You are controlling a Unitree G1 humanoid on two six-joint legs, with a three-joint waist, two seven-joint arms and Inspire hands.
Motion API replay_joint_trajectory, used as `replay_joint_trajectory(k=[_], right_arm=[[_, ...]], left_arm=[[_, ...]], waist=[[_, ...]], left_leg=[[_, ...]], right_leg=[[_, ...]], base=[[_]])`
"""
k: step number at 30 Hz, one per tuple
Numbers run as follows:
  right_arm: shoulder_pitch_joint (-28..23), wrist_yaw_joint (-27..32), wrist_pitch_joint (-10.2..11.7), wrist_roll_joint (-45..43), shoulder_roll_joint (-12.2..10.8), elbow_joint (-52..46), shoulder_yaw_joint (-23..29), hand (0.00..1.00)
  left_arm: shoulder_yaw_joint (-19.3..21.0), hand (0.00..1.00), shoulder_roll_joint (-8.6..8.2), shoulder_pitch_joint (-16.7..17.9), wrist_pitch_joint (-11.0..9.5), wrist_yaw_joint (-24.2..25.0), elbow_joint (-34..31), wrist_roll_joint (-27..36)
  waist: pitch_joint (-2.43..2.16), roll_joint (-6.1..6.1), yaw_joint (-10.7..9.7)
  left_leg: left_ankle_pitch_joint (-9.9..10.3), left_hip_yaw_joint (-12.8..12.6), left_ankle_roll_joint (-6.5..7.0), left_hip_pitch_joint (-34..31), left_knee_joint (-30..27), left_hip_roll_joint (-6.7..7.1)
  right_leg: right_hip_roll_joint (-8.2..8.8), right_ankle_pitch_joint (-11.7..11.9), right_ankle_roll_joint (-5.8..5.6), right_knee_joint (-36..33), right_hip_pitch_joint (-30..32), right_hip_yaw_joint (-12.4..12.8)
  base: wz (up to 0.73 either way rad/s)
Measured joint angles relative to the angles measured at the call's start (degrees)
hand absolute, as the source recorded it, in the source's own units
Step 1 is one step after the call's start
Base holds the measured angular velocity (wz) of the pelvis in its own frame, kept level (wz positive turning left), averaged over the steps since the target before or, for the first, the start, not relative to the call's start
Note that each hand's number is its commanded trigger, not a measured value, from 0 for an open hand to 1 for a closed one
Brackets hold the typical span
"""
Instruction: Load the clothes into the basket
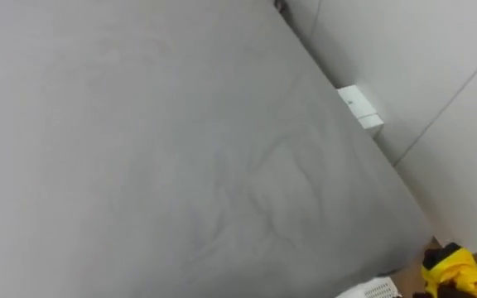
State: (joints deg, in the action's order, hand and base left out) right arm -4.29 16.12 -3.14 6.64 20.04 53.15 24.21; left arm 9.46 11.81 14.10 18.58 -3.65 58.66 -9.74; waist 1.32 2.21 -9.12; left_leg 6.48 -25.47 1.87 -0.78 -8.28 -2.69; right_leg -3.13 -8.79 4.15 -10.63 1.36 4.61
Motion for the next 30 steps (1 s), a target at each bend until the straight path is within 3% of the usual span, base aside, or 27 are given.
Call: replay_joint_trajectory(k=[3, 10, 16, 24, 27, 30], right_arm=[[-1.0, 1.1, 0.0, -0.3, -0.4, 0.0, 1.4, 1.00], [-1.3, 1.4, 0.6, -2.1, -1.0, 2.6, 2.1, 1.00], [-0.1, 2.9, 0.5, -1.8, -1.2, 3.2, 2.3, 1.00], [8.1, 6.6, 1.3, -2.0, 3.4, 1.9, 2.1, 1.00], [10.9, 7.1, 2.0, -2.5, 4.4, 1.9, 1.7, 1.00], [12.5, 8.3, 2.7, -2.5, 4.7, 2.0, 1.2, 1.00]], left_arm=[[-0.1, 0.00, 0.00, 0.0, 1.1, -0.2, 0.1, -0.1], [-1.8, 0.00, -0.06, 0.0, 1.5, -0.2, 2.7, -1.2], [-4.3, 0.00, -0.09, -0.1, 1.6, -0.7, 3.4, -1.2], [-9.3, 0.00, 0.00, -4.1, 0.9, -1.3, 4.4, 0.4], [-11.5, 0.00, -0.04, -6.3, 0.5, -1.3, 5.8, 1.8], [-12.6, 0.00, -0.02, -7.6, -0.5, -1.9, 6.8, 3.2]], waist=[[-0.05, -0.71, -0.7], [-0.13, -1.81, -3.1], [-0.26, -4.04, -4.7], [-0.42, -9.23, -5.4], [-0.27, -10.58, -5.3], [-0.22, -10.84, -4.9]], left_leg=[[0.0, -1.1, -0.02, -0.1, 0.0, -0.25], [0.1, -2.9, 0.01, -0.6, -0.2, -0.69], [0.4, -3.8, 0.16, -3.3, -1.1, -0.86], [0.5, -5.0, 1.33, -10.7, -2.7, -0.30], [0.3, -5.9, 1.92, -12.9, -2.8, 0.00], [0.1, -5.9, 2.15, -15.1, -3.0, 0.61]], right_leg=[[-0.28, 0.2, -0.34, 0.0, 0.6, 1.2], [-1.12, 1.2, -0.48, -0.1, 2.0, 4.3], [-1.54, 1.7, -0.94, -2.1, 6.0, 6.2], [-2.00, 2.3, -1.91, -6.6, 15.7, 9.5], [-1.94, 2.1, -1.97, -8.6, 19.2, 10.0], [-2.04, 1.2, -1.99, -11.4, 22.7, 10.9]], base=[[-0.20], [-0.21], [-0.22], [-0.22], [-0.18], [-0.13]])
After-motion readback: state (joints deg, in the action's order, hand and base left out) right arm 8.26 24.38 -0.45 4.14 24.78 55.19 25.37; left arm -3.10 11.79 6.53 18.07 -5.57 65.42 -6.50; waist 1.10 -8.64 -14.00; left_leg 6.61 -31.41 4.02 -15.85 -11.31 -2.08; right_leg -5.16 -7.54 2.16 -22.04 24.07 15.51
